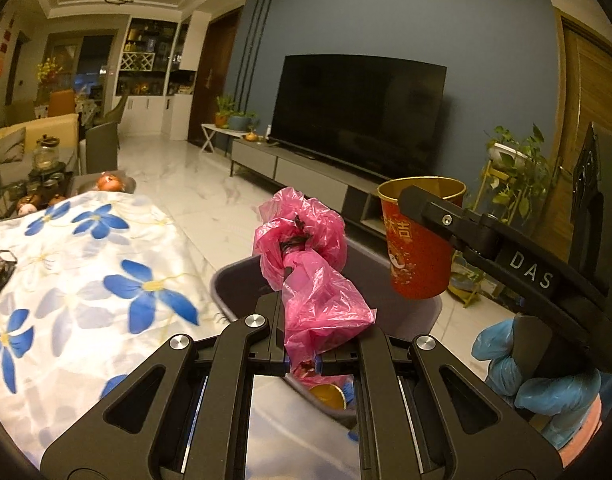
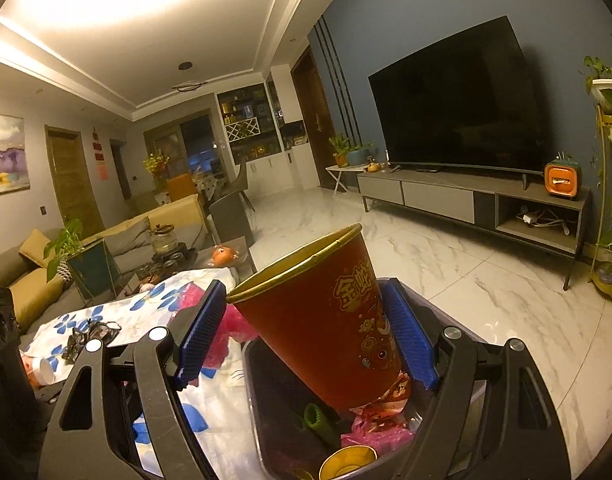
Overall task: Collect trash
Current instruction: 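Carry the pink bag and red cup over the grey bin and open both grippers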
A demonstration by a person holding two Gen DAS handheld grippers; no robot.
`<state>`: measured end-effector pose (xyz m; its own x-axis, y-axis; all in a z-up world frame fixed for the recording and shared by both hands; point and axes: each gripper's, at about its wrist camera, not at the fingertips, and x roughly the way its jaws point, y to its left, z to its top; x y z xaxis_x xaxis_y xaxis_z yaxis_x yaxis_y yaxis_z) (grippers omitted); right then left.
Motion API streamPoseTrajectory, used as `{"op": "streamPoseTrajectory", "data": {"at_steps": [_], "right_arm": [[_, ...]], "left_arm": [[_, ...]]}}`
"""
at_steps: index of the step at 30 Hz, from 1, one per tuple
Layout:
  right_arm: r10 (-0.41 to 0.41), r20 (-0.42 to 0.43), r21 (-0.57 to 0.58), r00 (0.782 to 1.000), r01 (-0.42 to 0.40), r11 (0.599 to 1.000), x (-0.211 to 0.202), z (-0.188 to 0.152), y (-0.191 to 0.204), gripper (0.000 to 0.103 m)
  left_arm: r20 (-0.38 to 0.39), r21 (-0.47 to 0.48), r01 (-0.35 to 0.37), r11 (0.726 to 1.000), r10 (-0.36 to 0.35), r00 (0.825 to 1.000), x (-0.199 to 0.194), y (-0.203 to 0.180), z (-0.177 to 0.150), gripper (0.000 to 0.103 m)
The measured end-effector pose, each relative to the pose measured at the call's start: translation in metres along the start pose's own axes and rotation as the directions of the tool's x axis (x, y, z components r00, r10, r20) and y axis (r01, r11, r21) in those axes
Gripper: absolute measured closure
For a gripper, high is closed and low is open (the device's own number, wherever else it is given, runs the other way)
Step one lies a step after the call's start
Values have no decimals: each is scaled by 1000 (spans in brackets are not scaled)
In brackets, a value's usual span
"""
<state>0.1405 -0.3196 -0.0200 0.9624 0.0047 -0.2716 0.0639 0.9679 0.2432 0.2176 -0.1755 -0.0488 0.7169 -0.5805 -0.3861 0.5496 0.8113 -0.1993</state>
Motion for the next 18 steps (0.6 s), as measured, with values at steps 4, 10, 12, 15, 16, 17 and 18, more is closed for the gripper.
{"op": "streamPoseTrajectory", "data": {"at_steps": [4,10,12,15,16,17,18], "right_arm": [[4,3,12,1000,-4,1000,4,1,-6,25],[5,3,22,1000,-5,1000,9,2,-11,25],[7,1,27,1000,-7,1000,11,2,-14,24],[10,1,29,1000,-10,1000,12,4,-15,23],[12,1,31,1000,-12,999,12,5,-15,23],[12,1,33,1000,-12,999,12,5,-15,23],[14,1,36,1000,-14,999,12,5,-15,23]], "left_arm": [[-16,-2,19,1000,-19,1000,15,1,-1,96],[-40,-4,43,999,-43,998,34,-1,-4,96],[-46,-7,50,999,-50,998,37,0,-5,96],[-51,-7,64,998,-64,997,42,0,-7,92],[-54,-4,60,998,-60,997,43,0,-7,87],[-58,-4,59,998,-59,997,45,1,-8,83],[-62,-7,60,998,-60,996,46,2,-8,69]]}}
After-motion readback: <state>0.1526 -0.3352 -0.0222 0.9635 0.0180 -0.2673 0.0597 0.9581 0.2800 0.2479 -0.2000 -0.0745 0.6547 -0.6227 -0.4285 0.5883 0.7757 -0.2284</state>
